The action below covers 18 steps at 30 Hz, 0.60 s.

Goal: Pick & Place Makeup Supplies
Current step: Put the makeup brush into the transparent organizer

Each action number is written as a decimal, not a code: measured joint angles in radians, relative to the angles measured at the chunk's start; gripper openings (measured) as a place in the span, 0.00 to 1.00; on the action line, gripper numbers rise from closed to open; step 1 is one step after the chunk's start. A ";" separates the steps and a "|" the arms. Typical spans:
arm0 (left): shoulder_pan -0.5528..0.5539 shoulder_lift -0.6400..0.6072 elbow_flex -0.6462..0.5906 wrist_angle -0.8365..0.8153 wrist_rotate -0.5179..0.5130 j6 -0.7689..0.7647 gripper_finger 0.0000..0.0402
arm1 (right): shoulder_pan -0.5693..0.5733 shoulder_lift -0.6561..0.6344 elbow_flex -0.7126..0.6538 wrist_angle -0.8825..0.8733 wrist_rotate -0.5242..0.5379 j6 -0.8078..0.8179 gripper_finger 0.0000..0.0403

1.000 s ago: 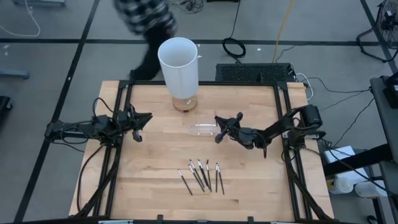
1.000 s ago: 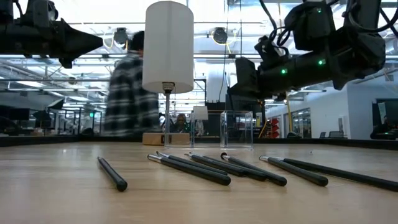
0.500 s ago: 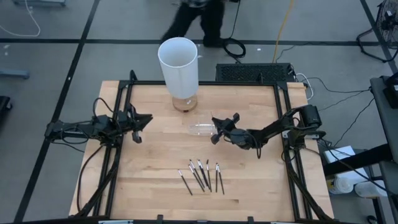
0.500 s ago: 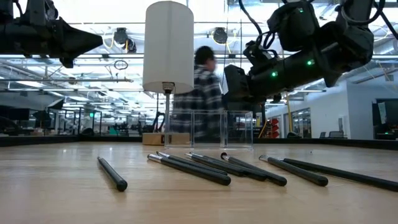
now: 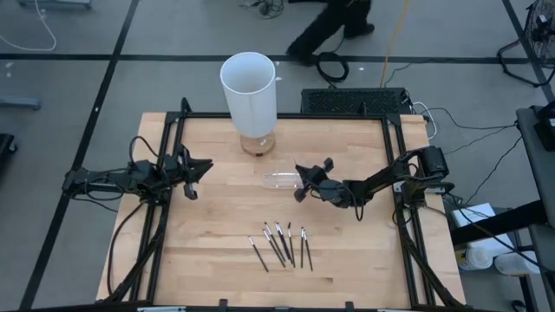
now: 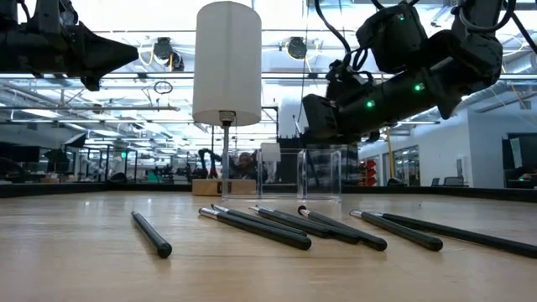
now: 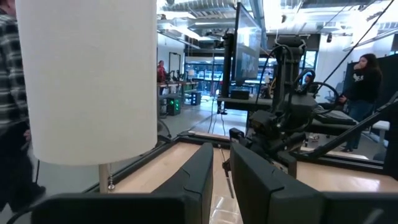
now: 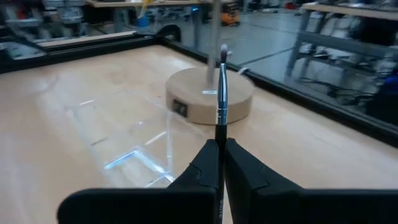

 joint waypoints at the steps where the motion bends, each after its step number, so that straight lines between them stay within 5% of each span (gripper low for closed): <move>1: 0.000 0.000 0.000 0.000 0.000 0.003 0.16 | 0.000 0.000 0.000 0.000 -0.019 0.000 0.01; 18: 0.000 0.000 0.000 0.003 0.000 -0.001 0.16 | 0.001 -0.002 -0.001 0.017 0.017 0.019 0.23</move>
